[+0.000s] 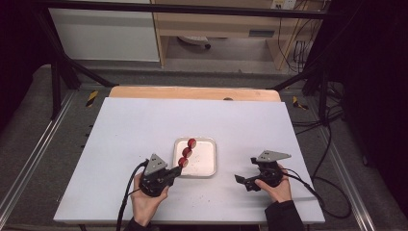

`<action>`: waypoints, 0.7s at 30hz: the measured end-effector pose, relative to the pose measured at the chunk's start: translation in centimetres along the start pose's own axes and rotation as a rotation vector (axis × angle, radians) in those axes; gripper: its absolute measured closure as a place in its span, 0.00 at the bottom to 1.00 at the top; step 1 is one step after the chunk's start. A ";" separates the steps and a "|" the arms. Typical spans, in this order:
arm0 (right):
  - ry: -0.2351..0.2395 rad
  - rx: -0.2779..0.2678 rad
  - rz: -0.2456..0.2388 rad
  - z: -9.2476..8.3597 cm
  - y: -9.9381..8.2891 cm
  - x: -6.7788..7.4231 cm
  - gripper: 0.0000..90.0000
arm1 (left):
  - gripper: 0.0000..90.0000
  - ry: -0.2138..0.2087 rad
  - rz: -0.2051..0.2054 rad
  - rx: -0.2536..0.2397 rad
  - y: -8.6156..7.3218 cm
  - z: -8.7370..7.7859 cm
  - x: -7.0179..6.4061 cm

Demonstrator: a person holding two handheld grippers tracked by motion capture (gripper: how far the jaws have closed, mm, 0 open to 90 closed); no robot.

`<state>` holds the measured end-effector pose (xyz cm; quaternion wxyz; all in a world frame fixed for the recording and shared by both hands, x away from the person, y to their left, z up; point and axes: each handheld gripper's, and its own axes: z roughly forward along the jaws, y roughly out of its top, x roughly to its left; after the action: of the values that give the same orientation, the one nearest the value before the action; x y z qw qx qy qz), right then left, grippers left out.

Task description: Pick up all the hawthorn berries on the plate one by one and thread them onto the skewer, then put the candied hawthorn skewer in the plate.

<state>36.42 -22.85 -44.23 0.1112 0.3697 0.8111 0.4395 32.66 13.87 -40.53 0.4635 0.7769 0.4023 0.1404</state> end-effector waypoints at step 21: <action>-0.014 0.011 -0.005 -1.0 -2.1 -0.4 0.02 | 0.98 0.021 0.043 0.088 3.7 1.9 1.0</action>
<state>35.13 -24.49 -45.40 0.1158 0.3713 0.8137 0.4320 36.29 12.57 -38.57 0.4215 0.8035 0.3961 0.1406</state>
